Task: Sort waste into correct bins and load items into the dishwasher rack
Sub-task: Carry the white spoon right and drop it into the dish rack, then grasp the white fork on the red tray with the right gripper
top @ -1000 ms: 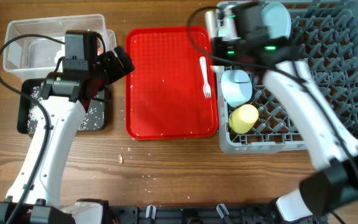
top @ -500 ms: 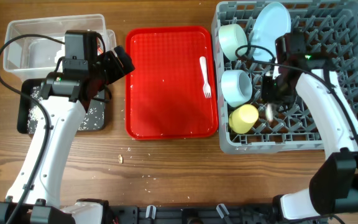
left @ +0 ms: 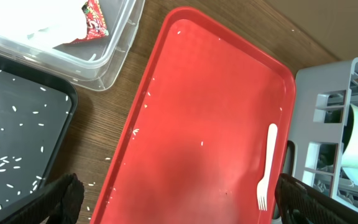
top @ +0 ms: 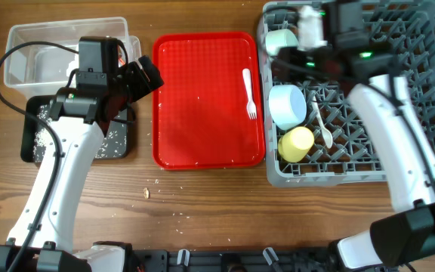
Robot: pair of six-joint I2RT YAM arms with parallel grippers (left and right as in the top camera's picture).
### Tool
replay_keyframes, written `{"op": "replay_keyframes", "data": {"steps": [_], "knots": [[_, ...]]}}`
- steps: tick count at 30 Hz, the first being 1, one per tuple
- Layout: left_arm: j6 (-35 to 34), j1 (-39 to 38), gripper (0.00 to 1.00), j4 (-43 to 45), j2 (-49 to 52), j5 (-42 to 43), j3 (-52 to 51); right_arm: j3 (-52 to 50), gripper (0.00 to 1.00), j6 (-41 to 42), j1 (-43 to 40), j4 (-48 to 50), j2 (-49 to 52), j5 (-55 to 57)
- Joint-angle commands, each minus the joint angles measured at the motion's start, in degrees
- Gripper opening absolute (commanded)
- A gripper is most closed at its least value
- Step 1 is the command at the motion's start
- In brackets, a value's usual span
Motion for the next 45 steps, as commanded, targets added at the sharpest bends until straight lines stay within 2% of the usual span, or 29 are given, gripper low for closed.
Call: {"op": "replay_keyframes", "data": {"steps": [1,4,8,13,23,27,29,31,33,34,35,40,45], "knots": [[0.2,0.3,1.0,0.0,0.5,0.5,0.4,1.9,0.48,9.8,8.0,3.6,3.4,6.2],[0.2,0.3,1.0,0.0,0.5,0.5,0.4,7.9,0.48,11.9,12.4,1.9,13.5,14.2],[0.2,0.3,1.0,0.0,0.5,0.5,0.4,14.3,0.49,15.6,13.5,-0.6,24.8,23.2],[0.2,0.3,1.0,0.0,0.5,0.5,0.4,14.4,0.49,16.6,12.9,0.3,32.3,23.9],[0.2,0.3,1.0,0.0,0.5,0.5,0.4,14.4,0.48,16.7,11.6,0.1,39.4,23.6],[0.2,0.3,1.0,0.0,0.5,0.5,0.4,14.1,0.47,16.7,11.6,0.0,40.9,19.8],[0.2,0.3,1.0,0.0,0.5,0.5,0.4,14.0,0.42,16.6,11.6,-1.1,41.2,17.0],[0.2,0.3,1.0,0.0,0.5,0.5,0.4,14.0,0.34,16.5,11.6,-2.6,41.2,14.9],[0.2,0.3,1.0,0.0,0.5,0.5,0.4,14.0,0.2,16.2,11.6,-3.7,41.2,13.8],[0.2,0.3,1.0,0.0,0.5,0.5,0.4,14.0,0.07,15.1,11.6,-3.8,41.2,12.9],[0.2,0.3,1.0,0.0,0.5,0.5,0.4,14.1,0.04,15.0,11.6,-3.9,41.2,12.3],[0.2,0.3,1.0,0.0,0.5,0.5,0.4,14.7,0.04,11.6,11.6,-4.8,37.3,9.6],[0.2,0.3,1.0,0.0,0.5,0.5,0.4,14.7,0.04,5.4,11.5,-12.2,21.5,8.1]]}}
